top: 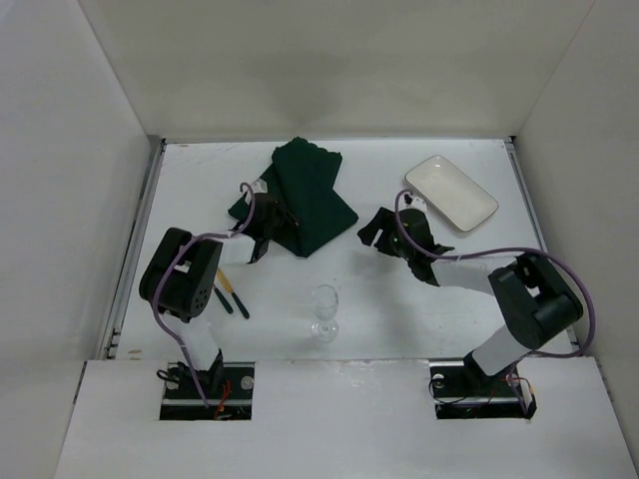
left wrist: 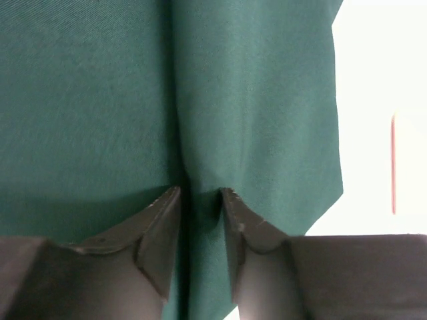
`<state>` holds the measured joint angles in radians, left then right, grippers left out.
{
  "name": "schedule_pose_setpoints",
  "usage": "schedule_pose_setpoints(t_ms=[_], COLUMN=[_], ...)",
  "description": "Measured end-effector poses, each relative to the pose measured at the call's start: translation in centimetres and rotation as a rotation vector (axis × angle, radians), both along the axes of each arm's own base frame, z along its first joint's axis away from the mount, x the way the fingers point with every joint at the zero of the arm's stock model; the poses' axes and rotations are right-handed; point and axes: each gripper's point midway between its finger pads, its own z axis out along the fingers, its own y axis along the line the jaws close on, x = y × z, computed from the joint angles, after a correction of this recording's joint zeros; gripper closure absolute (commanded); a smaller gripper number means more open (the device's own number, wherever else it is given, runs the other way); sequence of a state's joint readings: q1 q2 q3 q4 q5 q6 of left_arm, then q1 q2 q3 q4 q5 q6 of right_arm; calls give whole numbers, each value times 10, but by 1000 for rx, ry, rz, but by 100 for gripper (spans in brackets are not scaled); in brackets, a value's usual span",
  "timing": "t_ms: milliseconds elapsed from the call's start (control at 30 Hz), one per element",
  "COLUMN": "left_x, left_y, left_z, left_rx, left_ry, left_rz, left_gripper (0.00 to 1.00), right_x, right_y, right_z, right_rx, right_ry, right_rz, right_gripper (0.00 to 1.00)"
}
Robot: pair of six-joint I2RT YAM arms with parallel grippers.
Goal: Set the dinner table for one person
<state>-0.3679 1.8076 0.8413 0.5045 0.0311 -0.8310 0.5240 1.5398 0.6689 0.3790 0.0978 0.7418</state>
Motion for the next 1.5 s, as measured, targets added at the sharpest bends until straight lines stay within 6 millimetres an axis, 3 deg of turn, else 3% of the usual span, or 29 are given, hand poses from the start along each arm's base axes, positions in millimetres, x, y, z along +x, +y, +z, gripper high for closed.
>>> schedule_pose_setpoints(t_ms=[100,233,400,600,700,767,867,1033,1167,1267,1400,1500], left_x=[-9,-16,-29,-25,-21,-19,-11,17,22,26,27,27], left_y=[-2,0,34,105,124,131,140,152,160,163,163,160], left_z=[13,47,72,49,36,21,-3,-1,-6,-12,-14,-14], left_rx=[-7,-35,-38,-6,-1,5,3,-27,-42,-50,-57,-60], left_ry=[-19,-90,-164,-115,-83,-48,1,-21,-19,-16,-13,-12], left_rz=[-16,-19,64,281,348,377,418,460,490,503,509,506], left_gripper=[60,51,47,46,46,46,47,53,71,86,92,93], right_x=[7,11,28,53,59,58,62,70,75,82,90,85], right_y=[2,7,16,34,37,38,40,48,53,58,57,39], right_z=[-16,-31,-32,-28,-31,-36,-41,-40,-38,-31,-10,29], right_rx=[11,44,101,153,166,167,176,187,197,212,224,199], right_ry=[52,108,134,141,154,174,194,207,216,208,163,66], right_rz=[-26,-58,-97,-112,-121,-128,-138,-135,-131,-122,-112,-124], right_gripper=[28,29,37,42,43,49,53,68,87,94,95,94])
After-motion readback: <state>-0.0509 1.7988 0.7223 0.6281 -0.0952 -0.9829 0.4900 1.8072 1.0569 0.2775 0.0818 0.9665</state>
